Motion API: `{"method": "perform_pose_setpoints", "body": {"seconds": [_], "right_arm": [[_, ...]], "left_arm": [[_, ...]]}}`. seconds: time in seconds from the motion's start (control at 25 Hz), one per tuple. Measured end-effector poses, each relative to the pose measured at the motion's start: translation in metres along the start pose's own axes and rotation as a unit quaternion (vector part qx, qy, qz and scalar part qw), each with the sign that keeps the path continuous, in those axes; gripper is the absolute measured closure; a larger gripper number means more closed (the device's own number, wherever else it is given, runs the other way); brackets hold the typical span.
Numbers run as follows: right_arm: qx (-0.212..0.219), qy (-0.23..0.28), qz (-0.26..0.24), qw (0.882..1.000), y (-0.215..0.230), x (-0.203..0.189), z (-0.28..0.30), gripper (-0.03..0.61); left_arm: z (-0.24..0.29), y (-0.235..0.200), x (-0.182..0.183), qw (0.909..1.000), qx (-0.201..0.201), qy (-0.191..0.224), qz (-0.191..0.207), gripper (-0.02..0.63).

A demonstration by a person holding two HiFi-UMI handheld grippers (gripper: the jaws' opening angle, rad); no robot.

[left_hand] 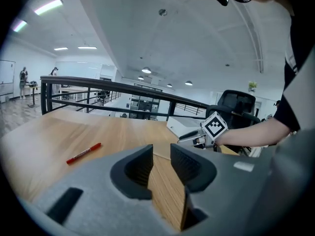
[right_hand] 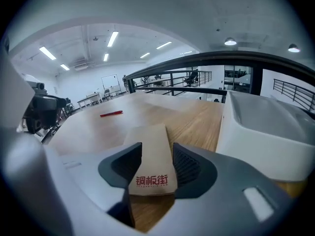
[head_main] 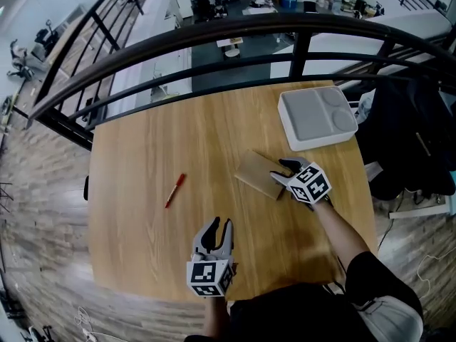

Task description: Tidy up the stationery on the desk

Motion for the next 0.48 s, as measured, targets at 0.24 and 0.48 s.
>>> {"method": "perform_pose_setpoints", "body": {"seconds": [0.24,0.48], "right_arm": [[0.002,-0.028,0.004,1.000,0.006,-0.012,0.011,0.350],[0.015,-0.056,0.006,0.998,0.005,-0.024,0.017,0.333]], "left_arm": [[-0.005,-0.002,0.000,1.0000,0.003,-0.001,-0.001,0.499],[-0.004,-0.002,0.003,1.0000,0.002,0.002,0.002,0.499]]}}
Point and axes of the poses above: the fingertips, and each gripper's own axes: z forward along the fingers, y to its right, x out of its top, the point moved 3 cm from there along -z, backward along the fingers, and after that the axes turned 10 degrees about -z, right-handed, at the moved point
